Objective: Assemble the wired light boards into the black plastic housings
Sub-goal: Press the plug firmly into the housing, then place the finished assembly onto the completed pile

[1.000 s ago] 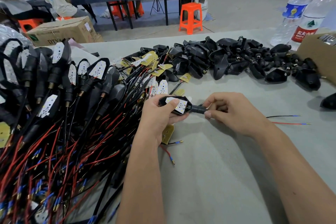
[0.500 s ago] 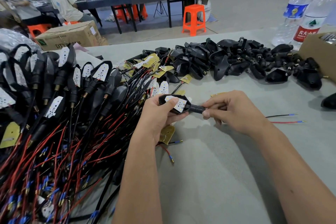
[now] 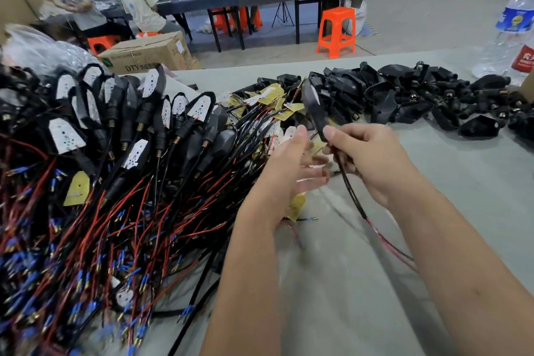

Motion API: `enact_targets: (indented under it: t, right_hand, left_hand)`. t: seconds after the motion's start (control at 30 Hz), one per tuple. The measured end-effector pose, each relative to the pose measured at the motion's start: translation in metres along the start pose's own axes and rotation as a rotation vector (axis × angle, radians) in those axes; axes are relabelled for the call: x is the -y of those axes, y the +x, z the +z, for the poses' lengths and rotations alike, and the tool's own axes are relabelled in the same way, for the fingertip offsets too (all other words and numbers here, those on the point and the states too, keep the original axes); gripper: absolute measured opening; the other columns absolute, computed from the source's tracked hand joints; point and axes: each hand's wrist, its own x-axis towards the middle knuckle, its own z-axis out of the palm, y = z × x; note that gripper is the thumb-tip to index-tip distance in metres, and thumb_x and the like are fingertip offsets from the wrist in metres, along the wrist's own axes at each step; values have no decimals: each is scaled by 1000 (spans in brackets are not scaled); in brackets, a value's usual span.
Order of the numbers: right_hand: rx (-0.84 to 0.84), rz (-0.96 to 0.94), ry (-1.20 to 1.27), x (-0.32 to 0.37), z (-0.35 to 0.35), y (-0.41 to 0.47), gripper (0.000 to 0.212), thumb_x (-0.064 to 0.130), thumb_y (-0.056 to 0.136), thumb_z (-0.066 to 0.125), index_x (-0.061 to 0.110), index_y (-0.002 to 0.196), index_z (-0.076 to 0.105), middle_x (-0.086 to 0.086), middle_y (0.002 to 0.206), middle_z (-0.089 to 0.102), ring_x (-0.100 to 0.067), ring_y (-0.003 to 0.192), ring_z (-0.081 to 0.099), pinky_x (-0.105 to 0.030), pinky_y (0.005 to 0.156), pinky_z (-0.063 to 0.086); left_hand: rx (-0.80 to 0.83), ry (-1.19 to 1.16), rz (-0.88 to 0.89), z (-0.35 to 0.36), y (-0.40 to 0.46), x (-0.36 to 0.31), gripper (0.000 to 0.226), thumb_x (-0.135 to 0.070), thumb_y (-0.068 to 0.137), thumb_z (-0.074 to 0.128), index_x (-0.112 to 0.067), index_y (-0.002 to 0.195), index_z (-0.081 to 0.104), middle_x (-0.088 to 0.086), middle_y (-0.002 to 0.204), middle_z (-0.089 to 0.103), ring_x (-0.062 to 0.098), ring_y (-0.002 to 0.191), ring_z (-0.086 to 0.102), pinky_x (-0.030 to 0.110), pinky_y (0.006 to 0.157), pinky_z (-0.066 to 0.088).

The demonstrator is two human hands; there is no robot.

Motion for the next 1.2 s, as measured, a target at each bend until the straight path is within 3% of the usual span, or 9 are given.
enact_targets:
  t: [0.1, 0.2, 0.3, 0.5, 0.7, 0.8, 0.9, 1.07, 1.2]
  right_hand:
    - [-30, 55, 140, 16, 42, 16, 22, 18, 92, 77, 4, 77, 71, -5, 63, 66, -8, 46, 49, -21, 43, 43]
    - [-5, 82, 152, 30, 94, 34, 21, 18, 90, 80, 4, 78, 70, -7, 61, 65, -13, 49, 52, -23, 42, 41]
    - [73, 50, 93, 35, 157, 43, 27, 19, 90, 79, 10, 68, 67, -5, 55, 64, -13, 46, 55, -23, 43, 43]
    - [70, -213, -632, 34, 259, 42, 37, 35, 91, 77, 3, 79, 61, -10, 76, 63, -29, 86, 66, -42, 74, 52]
    - [209, -505, -1053, 37, 279, 43, 15, 13, 100, 57, 13, 85, 59, -10, 89, 64, -33, 99, 68, -35, 71, 46]
    - [204, -558, -1048, 50, 262, 49, 27, 32, 103, 56, 12, 85, 62, -6, 82, 61, -27, 86, 60, -29, 70, 37]
    - [37, -492, -906, 43, 226, 56, 28, 32, 100, 57, 9, 86, 67, -9, 85, 67, -29, 84, 61, -33, 77, 51]
    - [46, -249, -1127, 3, 168, 53, 23, 35, 97, 62, 13, 97, 69, -12, 100, 69, -33, 89, 63, -34, 70, 48]
    - [-40, -149, -833, -6, 142, 56, 13, 24, 89, 73, 17, 80, 68, -3, 93, 71, -24, 94, 65, -35, 80, 53]
  left_hand:
    - [168, 15, -46, -20, -25, -9, 49, -51, 107, 41, -9, 118, 65, 15, 91, 76, 33, 82, 75, 37, 75, 63]
    - [61, 65, 30, -66, -56, -26, 22, -25, 106, 53, -8, 108, 67, 1, 64, 63, 13, 48, 58, 19, 46, 47]
    - [-278, 308, 49, -115, -85, -44, 29, -21, 108, 50, -7, 91, 70, -4, 55, 51, 8, 40, 35, 19, 40, 28]
    - [-997, 964, -1, -172, -122, -48, 31, -26, 100, 60, -11, 78, 75, 2, 71, 63, 32, 81, 62, 38, 74, 49]
    - [-1000, 1043, -145, -169, -132, -52, 21, -39, 96, 66, -24, 83, 72, -1, 74, 62, 21, 70, 56, 30, 66, 37]
    - [-1102, 1046, 33, -159, -133, -65, 16, -40, 94, 68, -31, 81, 65, 1, 87, 67, 30, 96, 63, 33, 76, 40]
    - [-1154, 935, 312, -137, -111, -71, 12, -29, 93, 68, -28, 81, 66, -6, 81, 66, 23, 89, 61, 31, 76, 40]
    - [-840, 856, 368, -91, -53, -48, 8, -18, 91, 67, -18, 85, 72, -1, 85, 72, 24, 92, 67, 34, 86, 52]
    - [-711, 903, 296, -66, -19, -27, 8, -19, 94, 66, -18, 95, 73, 3, 99, 74, 24, 100, 67, 35, 90, 51]
